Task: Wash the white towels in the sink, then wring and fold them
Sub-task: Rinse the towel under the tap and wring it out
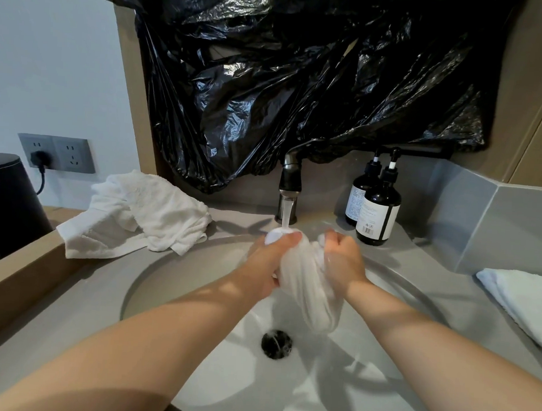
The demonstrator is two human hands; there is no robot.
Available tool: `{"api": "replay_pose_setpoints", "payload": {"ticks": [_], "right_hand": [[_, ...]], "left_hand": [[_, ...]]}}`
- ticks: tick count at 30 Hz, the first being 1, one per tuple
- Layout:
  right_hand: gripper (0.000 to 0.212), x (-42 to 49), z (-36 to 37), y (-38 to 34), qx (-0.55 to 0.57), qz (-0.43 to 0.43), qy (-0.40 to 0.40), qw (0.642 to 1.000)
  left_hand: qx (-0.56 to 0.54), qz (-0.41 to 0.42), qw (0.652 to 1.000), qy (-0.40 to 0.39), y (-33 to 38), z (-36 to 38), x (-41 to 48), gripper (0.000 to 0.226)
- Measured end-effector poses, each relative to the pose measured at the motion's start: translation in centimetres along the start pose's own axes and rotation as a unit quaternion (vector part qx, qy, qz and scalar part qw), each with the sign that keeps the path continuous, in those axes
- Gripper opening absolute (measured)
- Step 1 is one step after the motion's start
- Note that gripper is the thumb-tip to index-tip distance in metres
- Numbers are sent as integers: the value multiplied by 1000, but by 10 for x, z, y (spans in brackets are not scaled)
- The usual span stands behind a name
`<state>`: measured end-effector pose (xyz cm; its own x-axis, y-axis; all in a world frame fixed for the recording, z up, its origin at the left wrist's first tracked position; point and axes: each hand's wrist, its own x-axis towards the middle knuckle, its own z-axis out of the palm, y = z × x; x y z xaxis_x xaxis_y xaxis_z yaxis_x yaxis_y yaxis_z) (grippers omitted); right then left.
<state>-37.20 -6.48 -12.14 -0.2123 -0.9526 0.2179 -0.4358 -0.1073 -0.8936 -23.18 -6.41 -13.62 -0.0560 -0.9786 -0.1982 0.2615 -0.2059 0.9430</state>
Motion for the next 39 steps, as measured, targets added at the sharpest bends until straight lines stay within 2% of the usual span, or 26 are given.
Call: {"api": "replay_pose_setpoints", "payload": {"ticks": [2, 5, 8, 10, 12, 14, 16, 19, 22, 26, 28, 29, 31, 33, 36, 39], "right_hand": [[37, 2, -5, 0, 35, 11, -43, 998], [32, 9, -6, -1, 77, 80, -82, 990], [27, 16, -13, -3, 127, 111, -139, 976], [26, 18, -22, 3, 103, 113, -239, 959], [25, 18, -26, 10, 41, 111, -307, 944], [23, 19, -24, 11, 16, 112, -271, 956], [33, 20, -19, 13, 89, 160, -235, 955], [72, 13, -11, 21, 187, 233, -296, 908], [80, -1, -10, 16, 224, 242, -376, 866], [82, -3, -15, 3, 275, 227, -453, 817], [86, -1, -12, 4, 297, 198, -482, 800], [95, -1, -12, 6, 294, 193, -490, 798], [111, 3, -9, 13, 266, 165, -496, 810], [114, 2, -6, 11, 222, 132, -499, 827], [86, -2, 2, 3, 99, 68, -455, 883], [59, -11, 13, -7, -12, 5, -365, 931]], "left_hand": [[-4, 34, 999, 16, 1, -2, 4, 49], [-38, 78, 995, 39, 13, -8, 4, 44], [-43, 77, 994, 68, 26, -15, 5, 66], [-68, 69, 992, 78, 32, -21, 8, 73], [-66, 74, 993, 59, 36, -24, 5, 55], [-57, 65, 996, 15, 36, -23, 0, 23], [-60, 44, 997, -27, 34, -20, -4, 3], [-86, 22, 994, -59, 33, -12, -12, 8], [-113, 18, 991, -63, 31, -9, -13, 19], [-123, 23, 992, -13, 33, -12, -7, 33], [-121, 25, 992, 3, 36, -15, -2, 50], [-114, 27, 993, 4, 37, -16, -2, 60], [-85, 38, 996, -3, 37, -15, 1, 67], [-33, 55, 998, 3, 34, -14, 3, 55], [35, 63, 996, 46, 33, -14, 8, 27], [67, 66, 993, 66, 34, -10, 6, 12]]}}
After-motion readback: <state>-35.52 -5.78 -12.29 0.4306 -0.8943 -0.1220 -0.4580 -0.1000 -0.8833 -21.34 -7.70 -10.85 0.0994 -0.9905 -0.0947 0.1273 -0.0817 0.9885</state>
